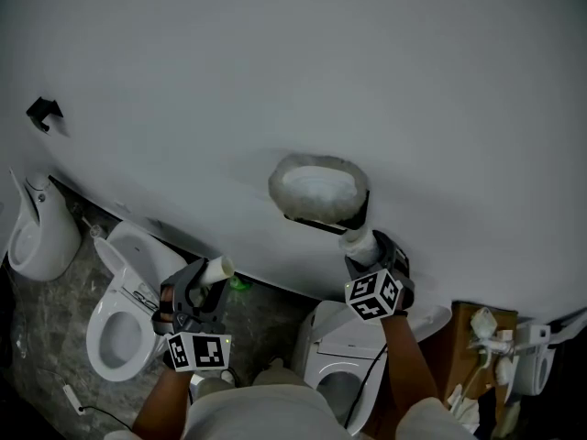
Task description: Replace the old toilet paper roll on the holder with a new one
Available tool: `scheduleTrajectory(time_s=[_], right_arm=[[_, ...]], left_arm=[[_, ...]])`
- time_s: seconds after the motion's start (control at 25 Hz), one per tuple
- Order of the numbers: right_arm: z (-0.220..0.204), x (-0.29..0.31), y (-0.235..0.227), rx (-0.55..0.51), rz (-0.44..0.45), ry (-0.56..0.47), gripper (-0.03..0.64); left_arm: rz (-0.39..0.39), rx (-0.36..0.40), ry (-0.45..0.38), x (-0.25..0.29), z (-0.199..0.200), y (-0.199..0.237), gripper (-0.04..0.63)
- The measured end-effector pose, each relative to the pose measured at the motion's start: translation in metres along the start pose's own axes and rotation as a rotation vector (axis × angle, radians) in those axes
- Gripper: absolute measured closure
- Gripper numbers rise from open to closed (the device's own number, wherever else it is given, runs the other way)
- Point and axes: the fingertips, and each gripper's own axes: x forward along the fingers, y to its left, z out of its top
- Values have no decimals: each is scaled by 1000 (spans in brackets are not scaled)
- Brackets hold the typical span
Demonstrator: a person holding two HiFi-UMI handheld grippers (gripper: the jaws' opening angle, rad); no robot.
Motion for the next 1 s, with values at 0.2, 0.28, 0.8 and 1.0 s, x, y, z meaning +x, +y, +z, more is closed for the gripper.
scheduleTrajectory(time_s=[0.2,0.28,0.8,1.0], right_arm=[[-6,15,-2,-64,-14,37,281],[-2,19,-1,-106,-19,41,281],[33,19,13,-262,-127,-36,281],[39,18,15,-227,-183,-58,281]], left_arm=[[5,-15,25,-3,-11,0,391],[8,-18,29,-3,-13,0,390],[16,-39,63,-5,-30,3,390],[10,-41,67,-6,-34,3,391]])
